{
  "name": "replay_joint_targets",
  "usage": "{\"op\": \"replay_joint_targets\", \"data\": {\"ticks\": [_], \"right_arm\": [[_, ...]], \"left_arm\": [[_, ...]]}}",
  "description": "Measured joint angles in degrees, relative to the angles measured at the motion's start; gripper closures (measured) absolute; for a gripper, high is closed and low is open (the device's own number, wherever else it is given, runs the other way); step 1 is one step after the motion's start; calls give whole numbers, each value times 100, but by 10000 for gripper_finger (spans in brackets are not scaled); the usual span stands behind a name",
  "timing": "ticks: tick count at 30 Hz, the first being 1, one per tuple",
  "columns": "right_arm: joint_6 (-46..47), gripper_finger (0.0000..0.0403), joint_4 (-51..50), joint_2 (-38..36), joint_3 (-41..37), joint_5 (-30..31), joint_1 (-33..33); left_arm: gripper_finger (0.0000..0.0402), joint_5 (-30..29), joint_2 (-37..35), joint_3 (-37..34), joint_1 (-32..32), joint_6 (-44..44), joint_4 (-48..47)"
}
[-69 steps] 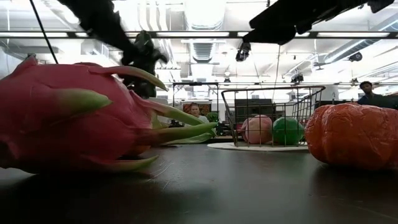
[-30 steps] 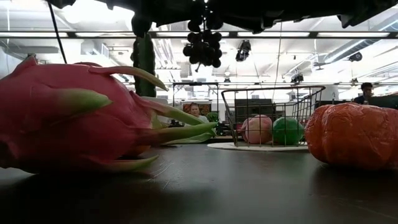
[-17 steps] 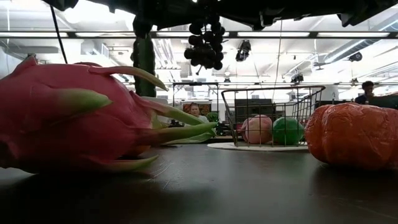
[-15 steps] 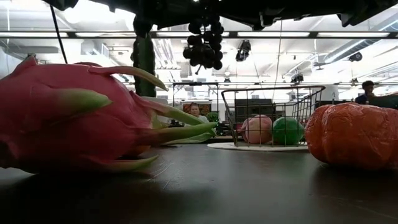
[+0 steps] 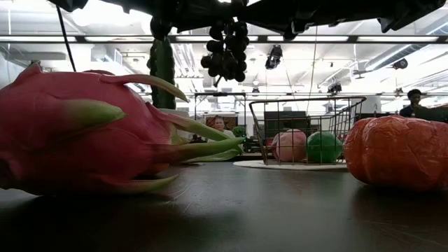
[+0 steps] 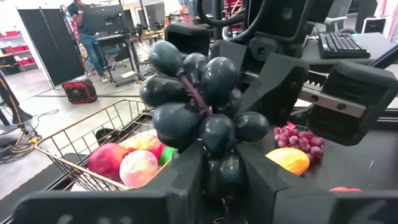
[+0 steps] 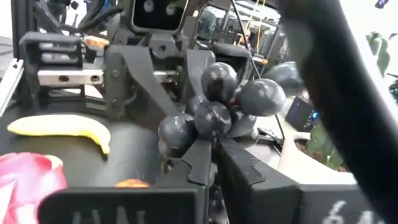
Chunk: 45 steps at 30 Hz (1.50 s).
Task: Build produce basket
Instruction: Put the black grapes into the wire basket
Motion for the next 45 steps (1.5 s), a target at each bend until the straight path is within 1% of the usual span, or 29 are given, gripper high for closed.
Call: {"op": "replay_joint_targets", "data": {"ticks": [4, 8, 12, 16, 19, 22, 25, 28, 31, 34, 37, 41, 43, 45], "right_arm": [[150, 341, -197, 0, 0, -22, -13], [369, 280, -253, 0, 0, -20, -46], [463, 217, -278, 0, 0, -26, -46], [613, 166, -282, 0, 0, -26, -46], [689, 139, -275, 0, 0, -27, -48], [700, 126, -205, 0, 0, -26, -48], [820, 128, -61, 0, 0, -195, -65], [1010, 139, -8, 0, 4, -720, -136], [1075, 155, -7, 13, 30, -1069, -194], [980, 178, -19, 40, 53, -1171, -197], [918, 212, 0, 130, 121, -1180, -197], [870, 274, -28, 238, 186, -1177, -197], [769, 307, -18, 278, 186, -1172, -197], [694, 340, -36, 291, 186, -1168, -197]], "left_arm": [[369, 11, -2, -13, -4, -9, 3], [393, 62, -2, -9, 0, -5, -1], [395, 107, -4, -6, 0, -5, 33], [392, 128, -4, 13, 0, -5, 210], [391, 143, -4, 4, 0, -3, 350], [391, 169, -4, 8, 0, -3, 393], [391, 405, -4, 10, 0, -3, 425], [391, 713, -4, 7, 0, -1, 472], [391, 758, -4, 7, 0, -3, 470], [391, 762, -4, 20, 2, -1, 519], [391, 775, -4, 17, 2, 0, 638], [390, 780, -4, 8, 0, 1, 632], [383, 782, -4, -11, 0, -1, 633], [368, 782, -4, -11, 0, 7, 623]]}}
